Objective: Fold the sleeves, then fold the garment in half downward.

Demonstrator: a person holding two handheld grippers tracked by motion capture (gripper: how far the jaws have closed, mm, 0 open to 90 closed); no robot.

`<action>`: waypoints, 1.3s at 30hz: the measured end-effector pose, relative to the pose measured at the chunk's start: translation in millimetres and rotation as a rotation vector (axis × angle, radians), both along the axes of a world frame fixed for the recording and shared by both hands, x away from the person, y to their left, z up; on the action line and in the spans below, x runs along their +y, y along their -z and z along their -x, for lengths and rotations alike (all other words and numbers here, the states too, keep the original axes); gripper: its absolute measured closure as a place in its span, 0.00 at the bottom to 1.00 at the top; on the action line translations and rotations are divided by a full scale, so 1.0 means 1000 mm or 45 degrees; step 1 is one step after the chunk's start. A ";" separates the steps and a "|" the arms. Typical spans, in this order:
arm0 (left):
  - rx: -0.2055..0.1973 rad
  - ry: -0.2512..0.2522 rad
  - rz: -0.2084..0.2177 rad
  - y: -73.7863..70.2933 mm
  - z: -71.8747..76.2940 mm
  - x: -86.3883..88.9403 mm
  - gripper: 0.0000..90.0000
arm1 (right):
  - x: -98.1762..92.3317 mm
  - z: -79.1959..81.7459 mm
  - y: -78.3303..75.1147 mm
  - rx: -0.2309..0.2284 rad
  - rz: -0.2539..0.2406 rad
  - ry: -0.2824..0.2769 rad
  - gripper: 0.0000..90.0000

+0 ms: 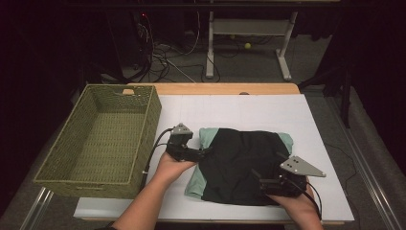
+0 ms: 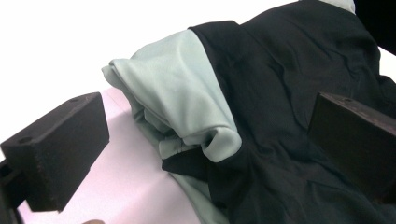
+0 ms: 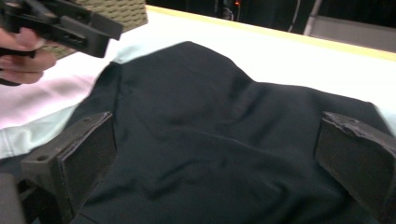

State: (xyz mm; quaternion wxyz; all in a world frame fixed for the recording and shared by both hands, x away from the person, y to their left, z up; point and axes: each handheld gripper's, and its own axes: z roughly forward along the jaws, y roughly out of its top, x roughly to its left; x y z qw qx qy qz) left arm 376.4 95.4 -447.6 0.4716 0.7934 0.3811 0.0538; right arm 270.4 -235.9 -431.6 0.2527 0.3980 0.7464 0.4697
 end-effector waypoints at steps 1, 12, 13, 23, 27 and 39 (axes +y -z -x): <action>-0.007 -0.005 -0.001 -0.002 0.000 0.000 0.00 | 0.004 0.000 0.000 -0.002 0.002 -0.006 0.00; -0.049 0.010 -0.025 -0.016 -0.003 -0.007 0.00 | 0.029 0.009 0.009 -0.028 -0.021 -0.068 0.00; -0.053 0.008 -0.026 -0.017 -0.003 -0.008 0.00 | 0.030 0.010 0.009 -0.037 -0.026 -0.067 0.00; -0.062 -0.007 -0.026 -0.021 -0.023 -0.016 0.00 | 0.032 0.014 0.011 -0.037 -0.033 -0.109 0.00; -0.043 -0.038 -0.038 -0.019 -0.037 -0.019 0.00 | 0.034 0.014 0.011 -0.035 -0.035 -0.113 0.00; 0.092 -0.096 -0.063 0.016 -0.068 -0.018 0.03 | 0.039 0.016 0.013 -0.027 -0.027 -0.137 0.00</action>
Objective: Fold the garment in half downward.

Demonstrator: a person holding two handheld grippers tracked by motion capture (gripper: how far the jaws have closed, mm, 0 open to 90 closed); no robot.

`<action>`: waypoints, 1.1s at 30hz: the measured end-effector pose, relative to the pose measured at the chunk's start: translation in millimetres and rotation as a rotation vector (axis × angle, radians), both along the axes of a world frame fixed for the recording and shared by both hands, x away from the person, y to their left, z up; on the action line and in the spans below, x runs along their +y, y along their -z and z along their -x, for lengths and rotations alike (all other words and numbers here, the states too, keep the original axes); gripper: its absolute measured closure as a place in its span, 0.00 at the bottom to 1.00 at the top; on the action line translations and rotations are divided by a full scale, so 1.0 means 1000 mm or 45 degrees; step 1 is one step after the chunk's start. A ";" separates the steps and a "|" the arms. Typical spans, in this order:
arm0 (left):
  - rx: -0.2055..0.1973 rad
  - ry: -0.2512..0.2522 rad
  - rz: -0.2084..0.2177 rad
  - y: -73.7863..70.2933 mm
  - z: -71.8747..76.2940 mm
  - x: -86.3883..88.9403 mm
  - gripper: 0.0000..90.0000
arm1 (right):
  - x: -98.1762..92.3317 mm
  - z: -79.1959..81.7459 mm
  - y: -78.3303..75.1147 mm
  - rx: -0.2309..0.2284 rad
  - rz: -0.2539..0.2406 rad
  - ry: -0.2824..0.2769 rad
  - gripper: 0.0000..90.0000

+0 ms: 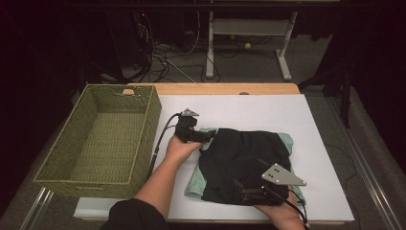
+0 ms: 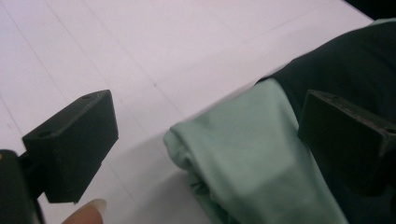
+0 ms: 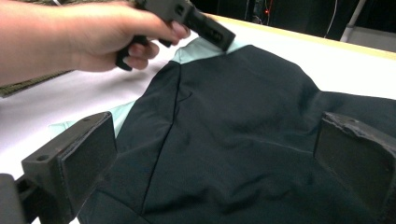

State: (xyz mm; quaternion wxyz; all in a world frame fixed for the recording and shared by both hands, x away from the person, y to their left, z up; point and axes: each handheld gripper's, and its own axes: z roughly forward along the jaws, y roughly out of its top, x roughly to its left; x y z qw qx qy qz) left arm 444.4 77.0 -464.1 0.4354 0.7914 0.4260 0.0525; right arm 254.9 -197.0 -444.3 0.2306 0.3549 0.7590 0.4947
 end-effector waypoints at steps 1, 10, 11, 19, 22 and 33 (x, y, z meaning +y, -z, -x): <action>0.014 0.005 -0.014 0.004 -0.001 -0.001 0.03 | 0.000 0.000 0.000 0.001 0.000 -0.001 0.00; 0.080 0.055 -0.029 0.020 -0.006 -0.005 0.15 | 0.007 0.002 0.003 0.017 0.014 -0.020 0.00; 0.088 0.064 -0.022 0.021 -0.006 -0.005 0.18 | 0.008 0.002 0.003 0.016 0.014 -0.022 0.00; 0.095 0.096 0.072 0.023 0.000 0.001 0.49 | 0.024 0.008 0.007 0.035 0.028 -0.080 0.00; 0.042 0.097 0.095 0.022 0.006 0.003 0.64 | 0.034 0.011 0.010 0.046 0.045 -0.111 0.00; -0.060 0.059 0.157 0.021 0.025 0.010 0.76 | 0.078 0.013 0.017 0.128 0.090 -0.179 0.01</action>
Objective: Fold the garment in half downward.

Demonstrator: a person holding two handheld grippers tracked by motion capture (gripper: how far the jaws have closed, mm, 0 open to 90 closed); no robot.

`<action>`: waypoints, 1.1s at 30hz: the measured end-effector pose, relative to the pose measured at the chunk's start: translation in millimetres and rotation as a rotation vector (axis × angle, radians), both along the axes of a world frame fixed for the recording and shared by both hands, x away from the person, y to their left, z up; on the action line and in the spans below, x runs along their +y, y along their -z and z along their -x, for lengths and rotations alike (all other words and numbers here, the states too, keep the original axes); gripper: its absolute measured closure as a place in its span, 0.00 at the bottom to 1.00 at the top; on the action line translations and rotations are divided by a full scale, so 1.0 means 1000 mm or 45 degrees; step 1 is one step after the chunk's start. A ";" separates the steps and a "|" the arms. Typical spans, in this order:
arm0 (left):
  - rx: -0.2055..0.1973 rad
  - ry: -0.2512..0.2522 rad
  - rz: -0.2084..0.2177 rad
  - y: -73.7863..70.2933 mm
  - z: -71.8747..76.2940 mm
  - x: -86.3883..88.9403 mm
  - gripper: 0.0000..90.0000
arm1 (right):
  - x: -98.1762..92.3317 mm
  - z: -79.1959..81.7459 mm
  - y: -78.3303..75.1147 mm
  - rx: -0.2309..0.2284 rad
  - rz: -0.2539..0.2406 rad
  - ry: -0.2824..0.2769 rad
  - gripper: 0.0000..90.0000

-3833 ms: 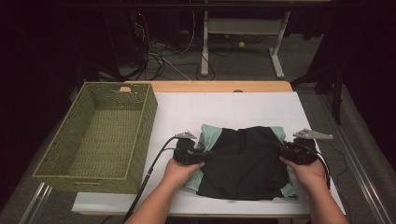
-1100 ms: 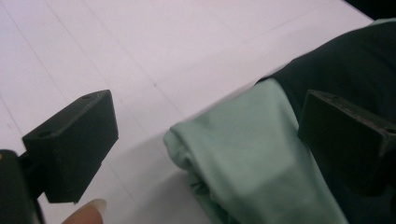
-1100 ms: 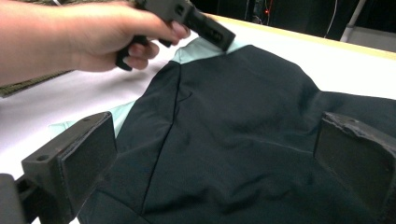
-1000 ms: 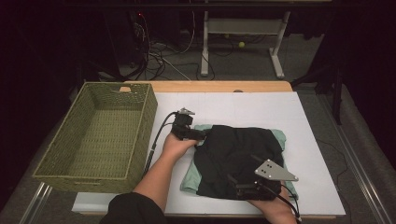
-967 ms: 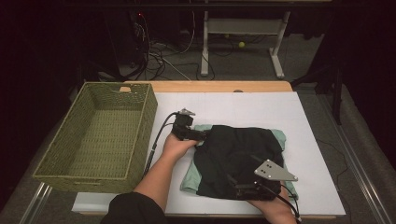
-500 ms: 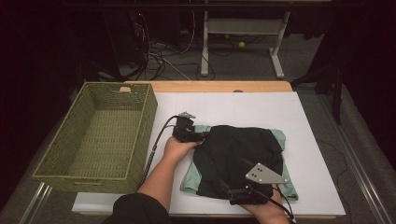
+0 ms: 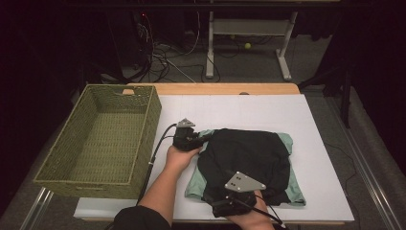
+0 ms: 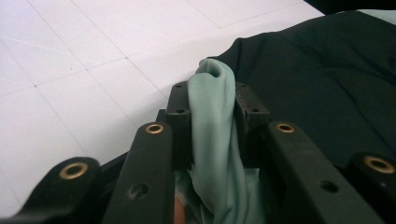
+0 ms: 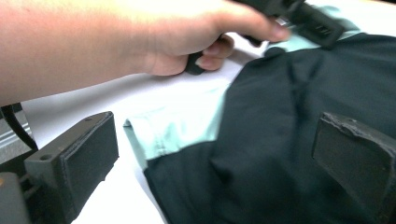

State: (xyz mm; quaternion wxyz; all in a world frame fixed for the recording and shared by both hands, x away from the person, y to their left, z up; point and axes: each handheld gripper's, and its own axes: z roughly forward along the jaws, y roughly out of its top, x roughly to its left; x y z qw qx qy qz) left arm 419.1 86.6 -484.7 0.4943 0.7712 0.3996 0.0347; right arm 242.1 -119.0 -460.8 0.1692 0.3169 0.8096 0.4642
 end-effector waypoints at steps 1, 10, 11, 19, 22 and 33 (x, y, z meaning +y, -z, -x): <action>-0.003 -0.004 0.006 0.000 0.001 0.001 0.76 | 0.005 -0.001 0.001 0.006 0.008 -0.009 0.01; -0.035 -0.017 0.030 0.000 0.010 0.004 0.77 | 0.037 -0.017 0.016 0.138 0.141 0.005 0.00; -0.035 -0.017 0.031 0.000 0.010 0.004 0.77 | 0.040 -0.018 0.017 0.152 0.154 0.002 0.00; -0.050 -0.009 0.024 0.000 0.011 0.003 0.77 | 0.060 -0.025 0.024 0.220 0.253 -0.002 0.00; -0.050 -0.007 0.022 0.000 0.011 0.003 0.77 | 0.065 -0.026 0.024 0.222 0.267 0.013 0.00; -0.052 -0.009 0.018 0.000 0.011 0.003 0.77 | 0.059 -0.027 0.021 0.193 0.310 0.086 0.27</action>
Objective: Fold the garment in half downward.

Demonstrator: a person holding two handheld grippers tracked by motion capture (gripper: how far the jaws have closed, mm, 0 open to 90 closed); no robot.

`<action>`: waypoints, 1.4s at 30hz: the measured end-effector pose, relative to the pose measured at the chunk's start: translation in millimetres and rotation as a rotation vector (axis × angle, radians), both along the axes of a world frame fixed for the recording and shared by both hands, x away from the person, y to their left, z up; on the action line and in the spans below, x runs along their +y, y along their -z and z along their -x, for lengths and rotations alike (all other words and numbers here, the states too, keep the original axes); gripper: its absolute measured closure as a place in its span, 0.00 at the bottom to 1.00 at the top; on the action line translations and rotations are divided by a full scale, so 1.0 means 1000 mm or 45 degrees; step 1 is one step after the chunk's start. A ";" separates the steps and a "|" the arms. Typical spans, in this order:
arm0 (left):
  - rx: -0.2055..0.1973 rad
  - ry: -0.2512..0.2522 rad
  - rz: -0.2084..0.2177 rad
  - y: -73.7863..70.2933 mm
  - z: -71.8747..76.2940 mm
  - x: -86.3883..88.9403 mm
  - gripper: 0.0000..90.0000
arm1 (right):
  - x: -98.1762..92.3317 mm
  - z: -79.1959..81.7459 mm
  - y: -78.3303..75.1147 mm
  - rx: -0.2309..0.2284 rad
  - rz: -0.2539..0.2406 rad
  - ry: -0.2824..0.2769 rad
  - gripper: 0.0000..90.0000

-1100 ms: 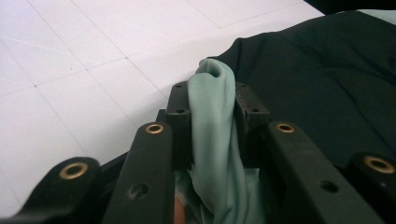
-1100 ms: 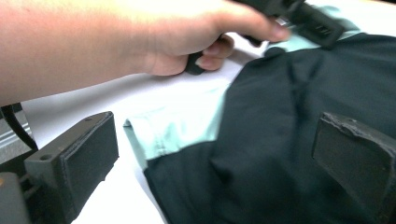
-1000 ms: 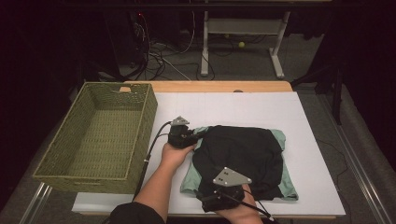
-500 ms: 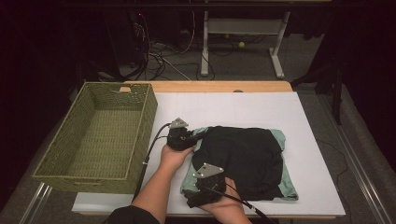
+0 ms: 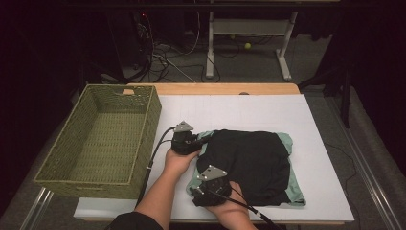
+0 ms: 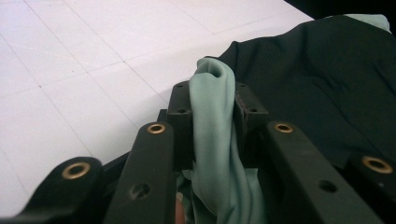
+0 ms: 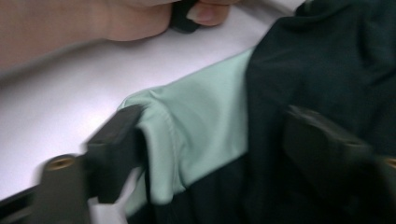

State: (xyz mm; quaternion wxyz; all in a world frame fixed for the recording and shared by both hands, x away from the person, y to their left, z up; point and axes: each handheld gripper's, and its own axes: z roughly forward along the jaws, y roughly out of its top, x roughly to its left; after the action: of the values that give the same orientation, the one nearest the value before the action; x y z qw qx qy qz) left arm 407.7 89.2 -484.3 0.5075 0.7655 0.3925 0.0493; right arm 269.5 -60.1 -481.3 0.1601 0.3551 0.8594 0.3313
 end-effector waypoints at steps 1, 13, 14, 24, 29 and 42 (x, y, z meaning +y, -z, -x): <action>0.000 0.000 0.000 0.000 0.000 0.000 0.77 | -0.003 -0.001 -0.001 -0.001 -0.007 -0.001 0.33; 0.004 -0.004 -0.001 0.000 0.000 0.000 0.77 | -0.023 -0.006 -0.001 -0.009 -0.068 0.011 0.71; 0.003 -0.005 -0.002 0.000 0.000 0.000 0.77 | -0.024 -0.006 -0.001 -0.011 -0.068 0.006 0.74; 0.000 -0.005 -0.006 0.000 0.000 0.000 0.77 | -0.029 -0.003 -0.004 -0.055 -0.107 -0.037 0.91; -0.022 0.003 -0.026 -0.001 0.001 -0.002 0.77 | -0.037 0.005 -0.011 -0.134 -0.171 -0.027 0.92; -0.031 -0.158 -0.085 -0.023 0.017 -0.019 0.78 | -0.064 0.013 -0.026 -0.265 -0.278 -0.038 0.92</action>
State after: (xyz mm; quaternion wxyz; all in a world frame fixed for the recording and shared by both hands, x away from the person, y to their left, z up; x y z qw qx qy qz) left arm 390.5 70.3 -461.1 0.4824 0.7555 0.4311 0.1031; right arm 256.3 -124.1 -455.2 0.2037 0.3213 0.8022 0.4601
